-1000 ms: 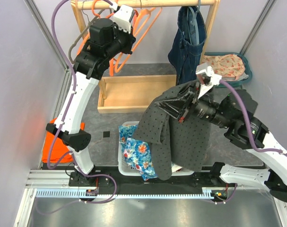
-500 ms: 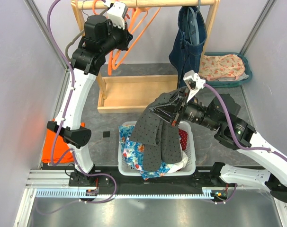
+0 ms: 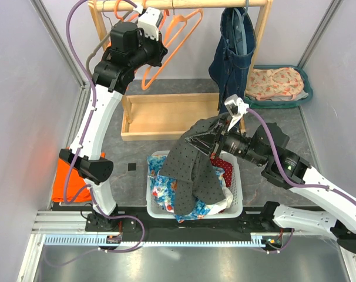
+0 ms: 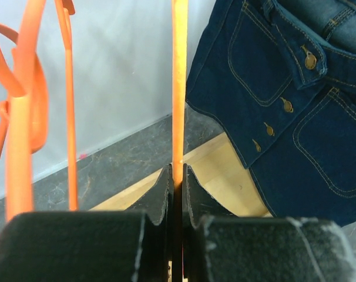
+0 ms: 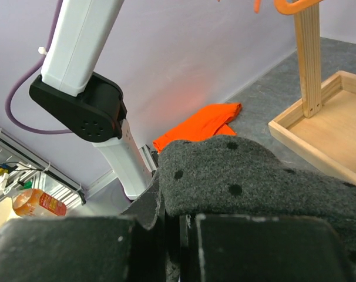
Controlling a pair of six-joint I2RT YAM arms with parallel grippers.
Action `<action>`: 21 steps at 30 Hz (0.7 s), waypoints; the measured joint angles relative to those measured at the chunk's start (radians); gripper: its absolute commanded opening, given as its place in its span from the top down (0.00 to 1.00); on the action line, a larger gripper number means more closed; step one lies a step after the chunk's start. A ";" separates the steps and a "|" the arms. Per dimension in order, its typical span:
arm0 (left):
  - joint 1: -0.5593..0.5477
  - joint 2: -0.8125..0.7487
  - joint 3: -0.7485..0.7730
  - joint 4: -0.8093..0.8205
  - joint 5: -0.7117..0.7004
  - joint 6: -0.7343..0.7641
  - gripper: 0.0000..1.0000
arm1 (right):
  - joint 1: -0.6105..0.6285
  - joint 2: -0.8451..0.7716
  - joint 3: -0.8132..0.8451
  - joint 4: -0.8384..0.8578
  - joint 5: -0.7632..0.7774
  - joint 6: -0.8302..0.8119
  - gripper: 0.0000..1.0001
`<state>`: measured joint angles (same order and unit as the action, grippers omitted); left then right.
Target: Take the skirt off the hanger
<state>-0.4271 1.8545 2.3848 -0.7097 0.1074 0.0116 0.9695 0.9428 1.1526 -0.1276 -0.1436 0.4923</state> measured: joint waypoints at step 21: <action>0.005 -0.106 -0.146 -0.008 -0.080 -0.007 0.00 | 0.000 -0.072 -0.298 -0.062 0.066 0.104 1.00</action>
<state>-0.4221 1.7489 2.2387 -0.7174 0.0277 0.0044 0.9695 0.8707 0.8551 -0.1894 -0.0772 0.5961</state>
